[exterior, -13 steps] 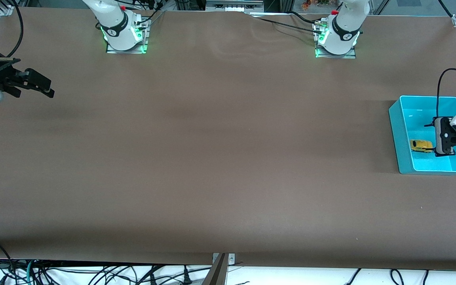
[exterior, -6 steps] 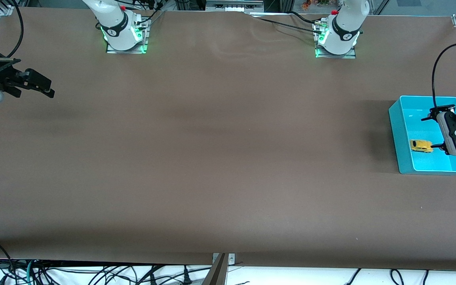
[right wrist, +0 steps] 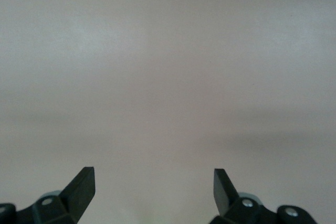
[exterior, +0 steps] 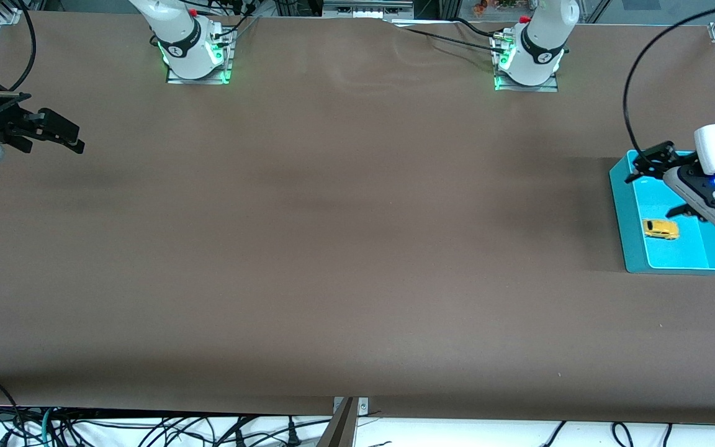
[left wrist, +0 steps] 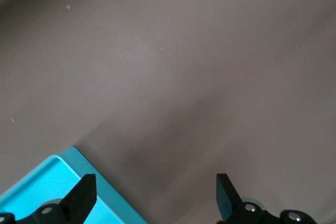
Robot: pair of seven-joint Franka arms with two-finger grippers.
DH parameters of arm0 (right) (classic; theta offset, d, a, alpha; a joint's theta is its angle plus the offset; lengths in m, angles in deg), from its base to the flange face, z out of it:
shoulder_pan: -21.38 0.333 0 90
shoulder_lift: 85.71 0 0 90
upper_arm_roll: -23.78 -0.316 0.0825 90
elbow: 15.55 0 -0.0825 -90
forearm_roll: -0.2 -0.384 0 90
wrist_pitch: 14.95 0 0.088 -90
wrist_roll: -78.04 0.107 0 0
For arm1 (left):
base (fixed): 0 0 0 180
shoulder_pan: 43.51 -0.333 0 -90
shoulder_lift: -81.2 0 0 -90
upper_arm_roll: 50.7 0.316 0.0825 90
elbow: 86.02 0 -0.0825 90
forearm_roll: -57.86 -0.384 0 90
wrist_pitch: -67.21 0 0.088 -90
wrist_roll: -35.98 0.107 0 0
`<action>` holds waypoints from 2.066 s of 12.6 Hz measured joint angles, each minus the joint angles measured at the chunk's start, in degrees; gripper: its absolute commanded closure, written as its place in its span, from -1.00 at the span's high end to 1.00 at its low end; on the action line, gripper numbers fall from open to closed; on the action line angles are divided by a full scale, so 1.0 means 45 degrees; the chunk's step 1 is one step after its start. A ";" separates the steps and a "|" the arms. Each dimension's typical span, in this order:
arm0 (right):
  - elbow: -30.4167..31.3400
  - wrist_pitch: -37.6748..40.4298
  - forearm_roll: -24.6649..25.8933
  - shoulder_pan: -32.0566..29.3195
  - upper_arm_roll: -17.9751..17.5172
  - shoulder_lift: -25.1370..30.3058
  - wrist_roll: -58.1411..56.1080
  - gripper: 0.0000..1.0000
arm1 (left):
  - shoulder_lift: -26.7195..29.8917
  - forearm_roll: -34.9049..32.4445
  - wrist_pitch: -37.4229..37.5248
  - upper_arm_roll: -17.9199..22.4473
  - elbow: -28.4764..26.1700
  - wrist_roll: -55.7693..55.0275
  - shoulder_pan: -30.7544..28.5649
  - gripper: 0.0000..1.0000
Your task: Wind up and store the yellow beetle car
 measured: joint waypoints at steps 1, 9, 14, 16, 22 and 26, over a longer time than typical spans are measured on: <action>0.0000 0.0005 0.0000 0.0000 0.0001 0.0000 0.0000 1.00 | 0.0168 0.0057 0.0166 0.0010 0.0002 -0.1506 0.0184 1.00; -0.0016 0.0011 0.0004 0.0021 -0.0009 -0.0001 0.0000 1.00 | 0.1096 -0.0038 0.1877 0.1135 0.0668 -0.6494 0.1443 1.00; -0.0018 0.0011 0.0004 0.0023 -0.0012 -0.0001 0.0000 1.00 | 0.1083 -0.0037 0.2317 0.1333 0.0740 -0.7130 0.1525 1.00; -0.0018 0.0011 0.0005 0.0023 -0.0012 -0.0001 -0.0001 1.00 | 0.1036 -0.0037 0.2356 0.1326 0.0740 -0.7137 0.1539 1.00; -0.0018 0.0014 0.0005 0.0025 -0.0022 -0.0001 0.0000 1.00 | 0.0907 -0.0037 0.2373 0.1316 0.0740 -0.7140 0.1544 1.00; -0.0019 0.0019 0.0004 0.0049 -0.0078 -0.0001 0.0000 1.00 | 0.0853 -0.0037 0.2374 0.1318 0.0741 -0.7140 0.1543 1.00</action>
